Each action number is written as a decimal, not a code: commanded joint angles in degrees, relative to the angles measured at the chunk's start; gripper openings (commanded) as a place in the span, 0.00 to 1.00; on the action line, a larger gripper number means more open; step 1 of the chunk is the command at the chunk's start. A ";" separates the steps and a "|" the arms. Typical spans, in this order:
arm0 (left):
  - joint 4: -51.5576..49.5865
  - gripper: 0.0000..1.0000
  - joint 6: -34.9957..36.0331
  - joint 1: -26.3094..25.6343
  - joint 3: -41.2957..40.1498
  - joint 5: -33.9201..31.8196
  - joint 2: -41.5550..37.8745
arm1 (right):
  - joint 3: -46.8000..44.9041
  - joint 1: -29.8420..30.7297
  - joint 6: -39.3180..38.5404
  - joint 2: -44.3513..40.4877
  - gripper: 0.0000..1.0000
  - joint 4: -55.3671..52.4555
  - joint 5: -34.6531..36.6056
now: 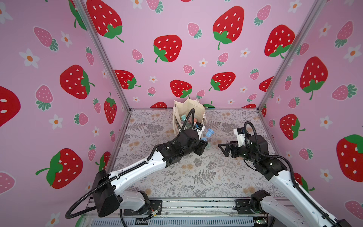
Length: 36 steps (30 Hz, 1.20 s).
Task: Put the hourglass into the canvas bag
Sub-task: Pick up the hourglass from the center of the board, then place the hourglass in the canvas bag.
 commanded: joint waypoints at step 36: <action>-28.95 0.21 3.79 21.13 54.16 -2.05 42.82 | 14.67 0.36 0.47 21.89 0.99 19.88 -8.51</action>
